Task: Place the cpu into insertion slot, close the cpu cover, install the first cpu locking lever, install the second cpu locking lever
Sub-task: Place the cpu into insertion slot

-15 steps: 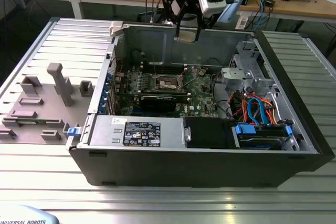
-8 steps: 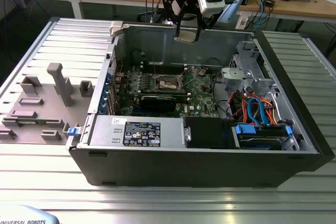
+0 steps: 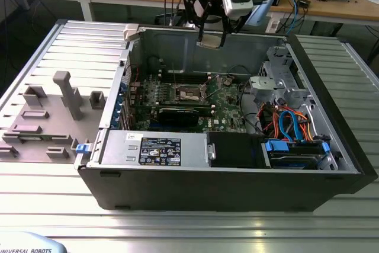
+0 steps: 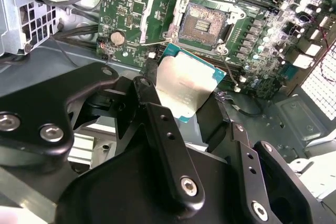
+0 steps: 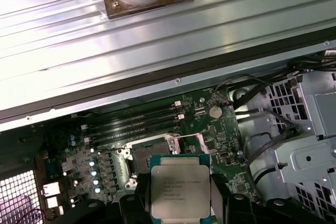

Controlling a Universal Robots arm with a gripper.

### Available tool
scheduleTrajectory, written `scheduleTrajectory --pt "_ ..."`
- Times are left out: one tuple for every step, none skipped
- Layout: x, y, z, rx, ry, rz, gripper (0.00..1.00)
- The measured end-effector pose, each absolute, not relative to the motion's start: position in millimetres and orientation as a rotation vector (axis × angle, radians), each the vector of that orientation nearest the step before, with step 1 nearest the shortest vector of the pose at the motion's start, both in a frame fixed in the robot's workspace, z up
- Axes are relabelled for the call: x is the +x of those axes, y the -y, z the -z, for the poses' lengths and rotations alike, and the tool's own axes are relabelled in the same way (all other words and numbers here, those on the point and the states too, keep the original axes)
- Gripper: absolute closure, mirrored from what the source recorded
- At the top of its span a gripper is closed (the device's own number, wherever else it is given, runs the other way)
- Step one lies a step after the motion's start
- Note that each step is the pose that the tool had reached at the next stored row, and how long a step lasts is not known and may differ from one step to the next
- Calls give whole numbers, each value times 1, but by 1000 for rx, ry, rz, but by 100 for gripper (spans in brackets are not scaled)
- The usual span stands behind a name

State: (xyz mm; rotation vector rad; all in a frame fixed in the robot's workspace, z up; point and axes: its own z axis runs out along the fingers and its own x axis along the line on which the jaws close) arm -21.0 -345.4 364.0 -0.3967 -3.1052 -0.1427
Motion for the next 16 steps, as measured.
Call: scheduleTrajectory --pt "-21 345 -364 -404 3105 143 46" --pt "-21 345 -364 -412 3104 143 46" --pt "-21 345 -364 -417 3103 143 46" --pt "-21 345 -364 -421 3103 143 46" --pt "-21 345 -364 -427 3102 143 46" --pt "-21 345 -364 -434 3101 143 46" --pt "-21 345 -364 -441 3101 143 46" --pt "-21 345 -364 -449 3100 143 46" --pt "-21 345 -364 -458 3099 143 46" --pt "-21 345 -364 -470 3097 143 46" --pt "-21 345 -364 -500 3093 143 46" --pt "-21 345 -364 -516 3091 143 46" --pt "-21 345 -363 -533 3089 143 46" --pt "-21 345 -363 -554 3086 142 46" --pt "-21 345 -363 -564 3085 142 46" --pt "-21 345 -363 -574 3084 141 46"
